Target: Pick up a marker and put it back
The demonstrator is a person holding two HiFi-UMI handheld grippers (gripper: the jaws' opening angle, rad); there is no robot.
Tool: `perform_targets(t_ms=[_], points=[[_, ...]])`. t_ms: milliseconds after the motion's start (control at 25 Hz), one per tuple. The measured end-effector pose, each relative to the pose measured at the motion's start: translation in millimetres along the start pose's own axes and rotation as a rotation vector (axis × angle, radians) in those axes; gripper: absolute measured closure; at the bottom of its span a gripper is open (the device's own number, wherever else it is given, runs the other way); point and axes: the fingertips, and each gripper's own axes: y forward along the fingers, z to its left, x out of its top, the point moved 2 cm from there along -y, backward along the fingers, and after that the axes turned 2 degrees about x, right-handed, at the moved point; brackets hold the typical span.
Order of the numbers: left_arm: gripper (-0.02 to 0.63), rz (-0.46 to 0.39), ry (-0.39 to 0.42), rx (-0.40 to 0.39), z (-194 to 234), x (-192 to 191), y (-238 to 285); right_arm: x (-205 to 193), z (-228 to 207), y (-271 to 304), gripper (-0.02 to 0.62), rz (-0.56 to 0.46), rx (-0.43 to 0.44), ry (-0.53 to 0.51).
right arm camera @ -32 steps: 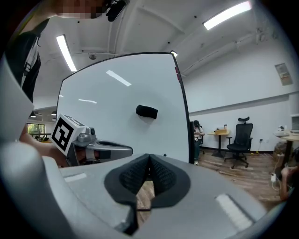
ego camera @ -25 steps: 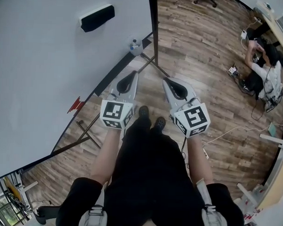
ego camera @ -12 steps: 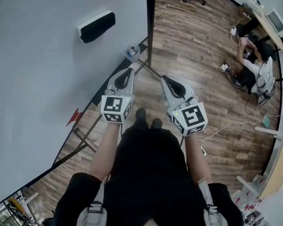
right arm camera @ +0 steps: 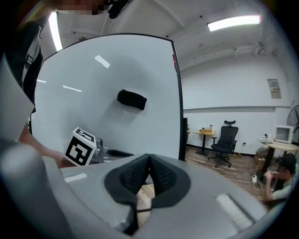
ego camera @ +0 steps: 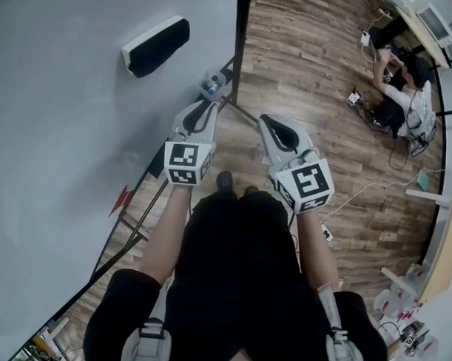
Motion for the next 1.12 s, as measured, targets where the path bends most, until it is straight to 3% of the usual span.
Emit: perform_targets(t_ms=[360, 840, 1120], points=[[0.471, 0.065, 0.018, -0.017, 17, -25, 35, -9, -7, 14, 0.592, 0.049, -0.041, 0.02], [0.471, 0.113, 0.045, -0.025, 23, -35, 60, -12, -22, 23, 0.592, 0.074, -0.071, 0.051], [0.503, 0.124, 0.063, -0.026, 18, -35, 64, -10, -29, 18, 0.592, 0.07, -0.087, 0.047]])
